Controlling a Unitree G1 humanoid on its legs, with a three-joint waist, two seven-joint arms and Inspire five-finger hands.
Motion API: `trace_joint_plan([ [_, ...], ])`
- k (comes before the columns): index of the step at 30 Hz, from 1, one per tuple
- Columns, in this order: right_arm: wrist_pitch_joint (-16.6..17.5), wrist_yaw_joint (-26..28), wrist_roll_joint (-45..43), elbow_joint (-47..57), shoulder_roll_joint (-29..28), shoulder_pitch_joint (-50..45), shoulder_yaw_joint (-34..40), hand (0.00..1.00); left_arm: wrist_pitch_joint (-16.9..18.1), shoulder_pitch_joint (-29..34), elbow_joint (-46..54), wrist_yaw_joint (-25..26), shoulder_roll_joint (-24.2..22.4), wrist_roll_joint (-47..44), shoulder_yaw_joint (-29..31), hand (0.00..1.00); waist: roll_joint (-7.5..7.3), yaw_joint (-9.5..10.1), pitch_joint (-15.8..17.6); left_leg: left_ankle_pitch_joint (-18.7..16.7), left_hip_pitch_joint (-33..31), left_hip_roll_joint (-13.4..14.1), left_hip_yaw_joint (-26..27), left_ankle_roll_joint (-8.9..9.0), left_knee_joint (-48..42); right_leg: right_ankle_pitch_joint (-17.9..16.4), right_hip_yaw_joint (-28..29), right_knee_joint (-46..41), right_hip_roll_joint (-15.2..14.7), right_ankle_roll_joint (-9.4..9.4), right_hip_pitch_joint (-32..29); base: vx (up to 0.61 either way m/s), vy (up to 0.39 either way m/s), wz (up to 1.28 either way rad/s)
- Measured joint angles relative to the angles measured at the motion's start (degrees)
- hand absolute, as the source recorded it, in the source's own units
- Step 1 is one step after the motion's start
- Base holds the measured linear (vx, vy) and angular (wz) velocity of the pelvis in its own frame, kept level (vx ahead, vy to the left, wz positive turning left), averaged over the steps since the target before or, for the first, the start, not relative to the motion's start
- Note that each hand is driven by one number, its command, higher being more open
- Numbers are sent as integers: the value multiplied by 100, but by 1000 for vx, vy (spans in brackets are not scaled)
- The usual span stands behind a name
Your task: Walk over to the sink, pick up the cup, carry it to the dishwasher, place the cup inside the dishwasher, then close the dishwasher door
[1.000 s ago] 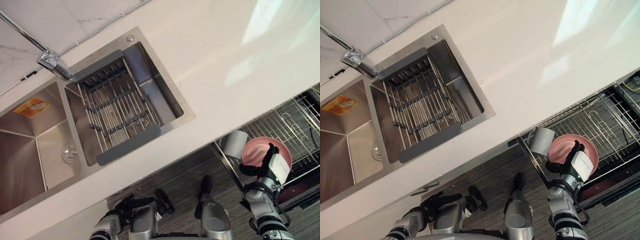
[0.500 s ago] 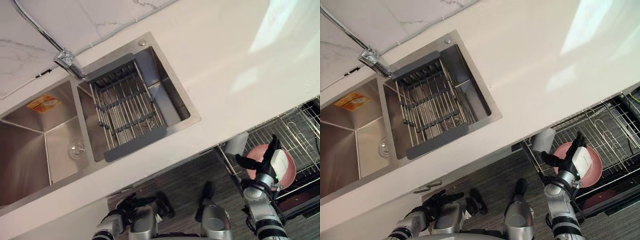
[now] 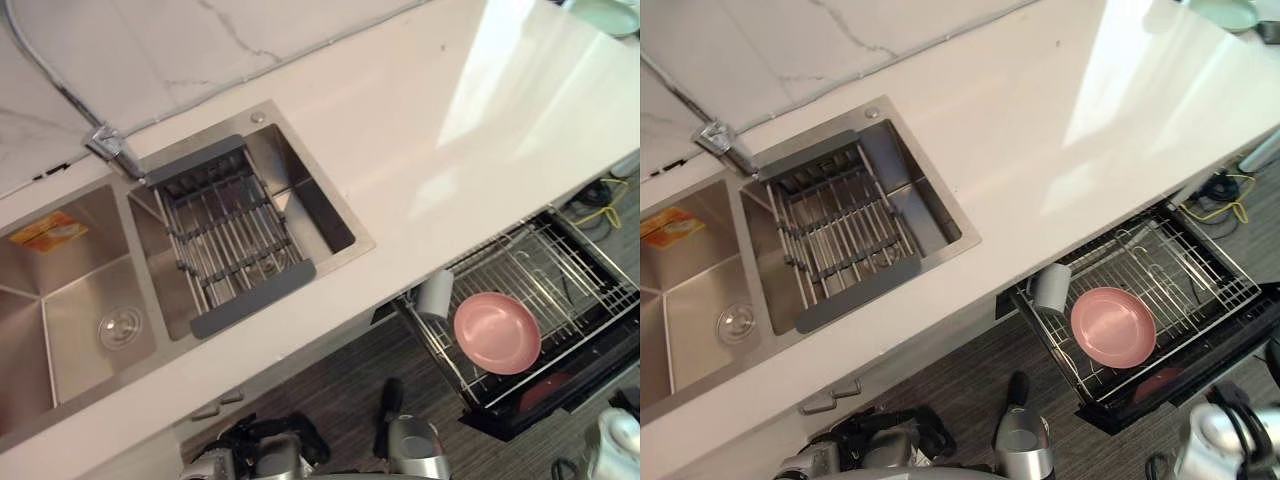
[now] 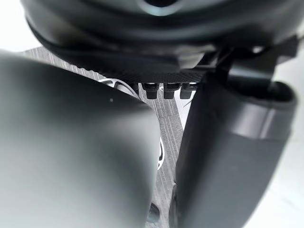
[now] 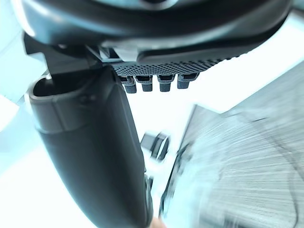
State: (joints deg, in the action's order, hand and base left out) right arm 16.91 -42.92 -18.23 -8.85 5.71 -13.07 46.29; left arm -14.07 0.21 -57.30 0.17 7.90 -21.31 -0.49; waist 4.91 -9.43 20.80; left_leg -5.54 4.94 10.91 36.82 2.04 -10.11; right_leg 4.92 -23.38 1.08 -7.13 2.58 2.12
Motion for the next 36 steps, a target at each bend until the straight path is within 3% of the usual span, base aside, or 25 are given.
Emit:
trace_joint_plan([
  [3,405,403,-696,-607,-459,-161,49,100,-55,-4,-61,58,-22,-12,-2,100,13,-27,-118,48,55,-1,12,36,94,-10,2,-1,28,-15,11,-3,-2,-4],
  [6,621,1424,-2023,-1489,-896,-96,-98,100,-47,-5,-107,156,-83,-12,-12,100,35,-16,-185,136,105,-28,-12,61,224,-22,-47,5,36,-33,52,-11,3,8],
  [8,630,2217,-2848,-2033,-1022,16,-640,100,-42,-3,-108,196,-137,-13,-11,100,92,34,-221,222,171,-69,-71,82,316,-27,-134,10,10,-27,129,-23,27,16],
  [12,936,3208,-3457,-2070,-1027,161,-1083,100,85,46,-97,179,-200,-14,-11,100,153,113,-295,312,160,-170,-331,66,435,-45,-411,97,-57,7,285,-21,34,35],
  [15,1002,3540,-3443,-2102,-900,138,-1302,100,208,62,-65,81,-201,-14,-9,100,134,365,-328,376,148,-216,-496,93,557,-37,-640,195,-67,0,396,-13,15,36],
  [21,1004,3632,-3447,-2355,-598,240,-1791,100,315,119,-67,-42,-191,-5,12,100,121,420,-400,550,74,-252,-807,101,621,-13,-974,188,-93,32,491,18,8,27],
  [25,805,3762,-3446,-2479,-447,275,-1986,100,316,142,-40,-78,-186,0,50,100,83,590,-472,642,55,-284,-1052,158,654,-47,-1205,181,-109,35,599,-3,5,33],
  [31,106,3927,-3455,-2909,215,870,-2376,100,407,265,64,-241,-195,53,267,100,65,736,-541,735,-136,-305,-1428,220,613,-105,-1550,127,-133,-5,647,-51,17,31],
  [36,-377,4191,-3599,-3046,351,1172,-2724,100,462,280,86,-310,-232,103,365,100,75,903,-630,732,-247,-261,-1602,229,563,-123,-1680,107,-88,-33,665,-28,4,15],
])
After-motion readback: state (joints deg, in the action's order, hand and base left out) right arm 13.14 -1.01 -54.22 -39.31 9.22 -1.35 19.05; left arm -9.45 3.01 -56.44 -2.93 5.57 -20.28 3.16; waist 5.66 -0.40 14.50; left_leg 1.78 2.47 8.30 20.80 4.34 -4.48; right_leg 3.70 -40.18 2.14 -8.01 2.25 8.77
